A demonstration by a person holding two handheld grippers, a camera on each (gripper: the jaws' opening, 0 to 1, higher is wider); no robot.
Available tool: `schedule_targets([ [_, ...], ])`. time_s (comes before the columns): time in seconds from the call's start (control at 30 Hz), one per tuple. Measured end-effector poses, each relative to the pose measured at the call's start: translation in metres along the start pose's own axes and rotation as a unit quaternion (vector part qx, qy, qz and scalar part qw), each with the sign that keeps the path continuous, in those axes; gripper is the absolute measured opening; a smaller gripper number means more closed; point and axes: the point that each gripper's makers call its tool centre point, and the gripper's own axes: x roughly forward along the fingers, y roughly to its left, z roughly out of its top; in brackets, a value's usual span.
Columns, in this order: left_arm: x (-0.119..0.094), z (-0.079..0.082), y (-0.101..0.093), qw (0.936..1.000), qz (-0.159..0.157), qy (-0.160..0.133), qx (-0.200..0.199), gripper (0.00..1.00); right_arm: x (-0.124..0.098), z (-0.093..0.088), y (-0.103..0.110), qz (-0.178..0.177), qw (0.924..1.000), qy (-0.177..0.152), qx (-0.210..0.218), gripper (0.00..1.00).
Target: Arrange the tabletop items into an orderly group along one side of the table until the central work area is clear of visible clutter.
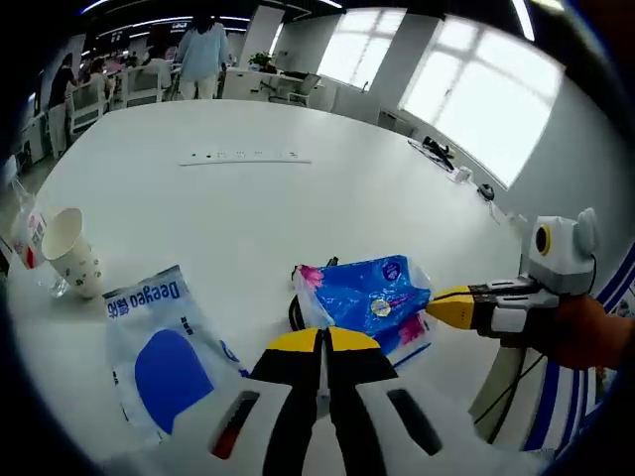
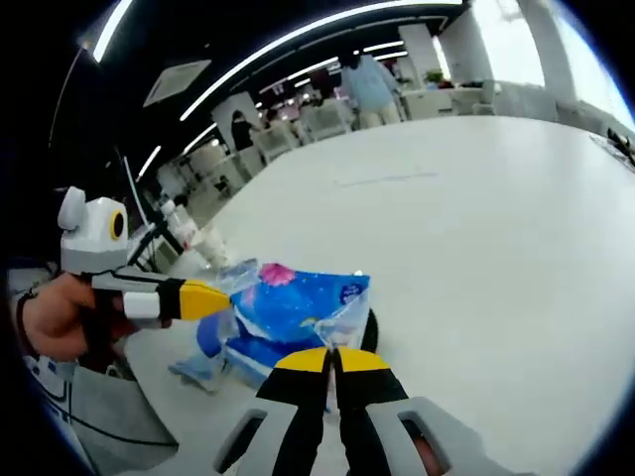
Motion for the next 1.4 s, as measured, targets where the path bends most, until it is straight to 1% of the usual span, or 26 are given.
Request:
schedule_targets([
  [0.1,0.007,0.014,0.004,0.9997,0.006,-0.019,-0.015,0.00,0.010,0.023,-0.007,-0.001,0.9999,-0.012,-0.012,0.00],
  [0.13,0.011,0.022,0.009,0.9986,0.016,-0.032,-0.038,0.00,0.014,0.028,-0.009,-0.001,0.9998,-0.014,-0.015,0.00],
  [0.17,0.017,0.030,0.015,0.9979,0.016,-0.038,-0.051,0.00,0.021,0.033,-0.012,-0.001,0.9998,-0.016,-0.015,0.00],
  [0.2,0.022,0.034,0.017,0.9977,0.015,-0.040,-0.053,0.00,0.026,0.037,-0.015,-0.003,0.9998,-0.016,-0.014,0.00],
  [0.27,0.025,0.037,0.016,0.9975,0.018,-0.041,-0.054,0.00,0.033,0.046,-0.022,-0.007,0.9997,-0.021,-0.015,0.00],
  [0.3,0.031,0.044,0.022,0.9971,0.019,-0.044,-0.059,0.00,0.036,0.050,-0.022,-0.007,0.9996,-0.022,-0.014,0.00],
  [0.37,0.034,0.049,0.024,0.9965,0.020,-0.048,-0.066,0.00,0.043,0.059,-0.027,-0.005,0.9996,-0.026,-0.009,0.00],
  [0.43,0.034,0.051,0.024,0.9961,0.023,-0.049,-0.070,0.00,0.047,0.066,-0.033,-0.003,0.9996,-0.029,-0.007,0.00],
  [0.5,0.037,0.054,0.026,0.9959,0.023,-0.050,-0.072,0.00,0.056,0.074,-0.039,-0.002,0.9996,-0.028,-0.008,0.00],
  [0.57,0.039,0.056,0.027,0.9955,0.023,-0.052,-0.076,0.00,0.062,0.077,-0.040,0.000,0.9996,-0.027,-0.012,0.00],
  [0.6,0.044,0.059,0.027,0.9948,0.014,-0.058,-0.083,0.00,0.064,0.080,-0.042,0.000,0.9996,-0.026,-0.013,0.00],
  [0.67,0.048,0.062,0.029,0.9943,0.014,-0.062,-0.085,0.00,0.069,0.083,-0.049,-0.004,0.9996,-0.026,-0.012,0.00],
  [0.73,0.057,0.067,0.037,0.9928,0.013,-0.068,-0.098,0.00,0.073,0.085,-0.052,-0.004,0.9996,-0.027,-0.010,0.00],
  [0.87,0.064,0.075,0.042,0.9909,0.016,-0.077,-0.109,0.00,0.076,0.091,-0.053,-0.006,0.9993,-0.038,-0.001,0.00],
  [0.9,0.067,0.077,0.043,0.9905,0.015,-0.080,-0.111,0.00,0.077,0.095,-0.057,-0.014,0.9988,-0.047,0.003,0.00],
  [0.97,0.067,0.079,0.042,0.9900,0.014,-0.084,-0.113,0.00,0.083,0.102,-0.061,-0.016,0.9985,-0.052,0.012,0.00],
  [1.07,0.073,0.079,0.046,0.9901,0.018,-0.080,-0.114,0.00,0.089,0.105,-0.065,-0.015,0.9984,-0.051,0.019,0.00],
  [1.17,0.075,0.076,0.045,0.9902,0.023,-0.074,-0.116,0.00,0.091,0.102,-0.064,-0.014,0.9989,-0.042,0.015,0.00],
  [1.2,0.076,0.075,0.045,0.9901,0.023,-0.073,-0.118,0.00,0.097,0.099,-0.068,-0.013,0.9990,-0.040,0.014,0.00],
  [1.27,0.079,0.073,0.045,0.9901,0.024,-0.068,-0.120,0.00,0.101,0.095,-0.072,-0.014,0.9992,-0.034,0.018,0.00],
  [1.3,0.080,0.072,0.044,0.9901,0.024,-0.066,-0.121,0.00,0.102,0.094,-0.074,-0.016,0.9991,-0.034,0.020,0.00],
  [1.33,0.081,0.070,0.044,0.9902,0.023,-0.064,-0.122,0.00,0.097,0.093,-0.076,-0.021,0.9987,-0.037,0.027,0.00],
  [1.4,0.086,0.066,0.044,0.9909,0.023,-0.056,-0.121,0.00,0.100,0.092,-0.084,-0.023,0.9982,-0.038,0.041,0.00],
])
